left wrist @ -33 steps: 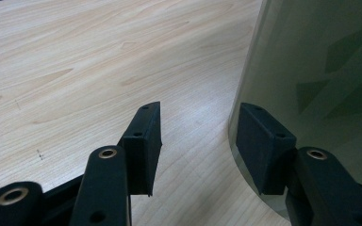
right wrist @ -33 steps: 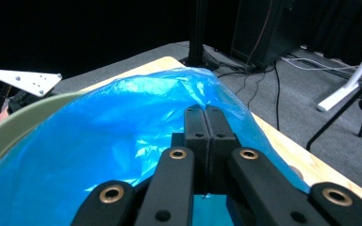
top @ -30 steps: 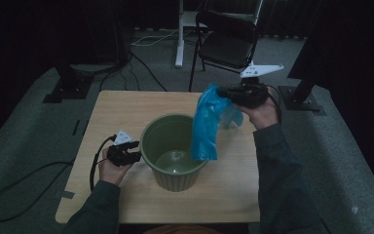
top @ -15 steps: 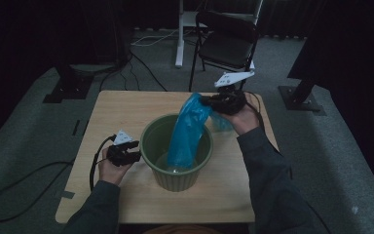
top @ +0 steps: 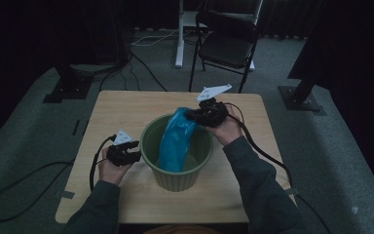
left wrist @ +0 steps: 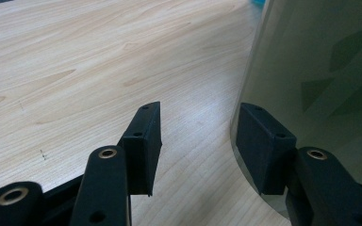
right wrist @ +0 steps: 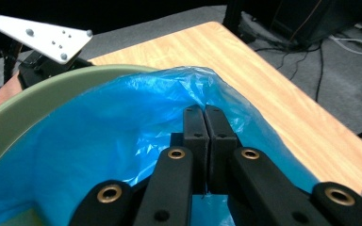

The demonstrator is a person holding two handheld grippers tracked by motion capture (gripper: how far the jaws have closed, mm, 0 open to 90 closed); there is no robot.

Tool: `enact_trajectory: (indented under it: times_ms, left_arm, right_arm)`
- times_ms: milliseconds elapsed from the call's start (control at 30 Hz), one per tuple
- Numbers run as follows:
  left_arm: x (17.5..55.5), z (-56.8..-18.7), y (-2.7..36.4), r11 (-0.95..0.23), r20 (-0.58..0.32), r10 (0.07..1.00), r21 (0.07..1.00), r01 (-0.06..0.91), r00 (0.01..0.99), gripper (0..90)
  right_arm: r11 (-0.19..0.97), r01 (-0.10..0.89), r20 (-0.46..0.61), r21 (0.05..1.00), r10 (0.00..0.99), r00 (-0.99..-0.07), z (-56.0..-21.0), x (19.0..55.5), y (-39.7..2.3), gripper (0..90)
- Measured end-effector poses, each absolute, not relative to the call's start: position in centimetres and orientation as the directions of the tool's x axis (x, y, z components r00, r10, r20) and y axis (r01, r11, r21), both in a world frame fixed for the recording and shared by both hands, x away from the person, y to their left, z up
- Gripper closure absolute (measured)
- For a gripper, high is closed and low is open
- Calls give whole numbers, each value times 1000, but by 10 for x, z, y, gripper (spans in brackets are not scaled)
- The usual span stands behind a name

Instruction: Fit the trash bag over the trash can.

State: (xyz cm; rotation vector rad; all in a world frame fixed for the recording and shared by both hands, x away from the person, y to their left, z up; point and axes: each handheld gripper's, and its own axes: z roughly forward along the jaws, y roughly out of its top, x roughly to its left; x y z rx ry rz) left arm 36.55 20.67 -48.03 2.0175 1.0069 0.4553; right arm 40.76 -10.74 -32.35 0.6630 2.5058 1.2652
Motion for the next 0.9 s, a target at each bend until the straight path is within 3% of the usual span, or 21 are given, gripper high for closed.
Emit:
enact_trajectory:
  times_ms: [200, 400, 500, 900]
  left_arm:
    - [365, -480, 207, -347, -38, 785, 800, 489, 618, 508]
    - [365, -480, 207, -347, -37, 786, 800, 489, 618, 506]
    - [365, -480, 207, -348, -36, 786, 799, 490, 617, 506]
    - [364, -479, 207, -345, -37, 786, 802, 488, 618, 504]
  right_arm:
    - [565, 301, -9, 768, 479, -878, -335, 405, -96, 883]
    - [558, 271, -5, 784, 443, -896, -334, 399, -97, 721]
    - [540, 249, -9, 804, 430, -903, -327, 395, -102, 682]
    - [515, 189, -103, 836, 486, -868, -310, 379, -130, 662]
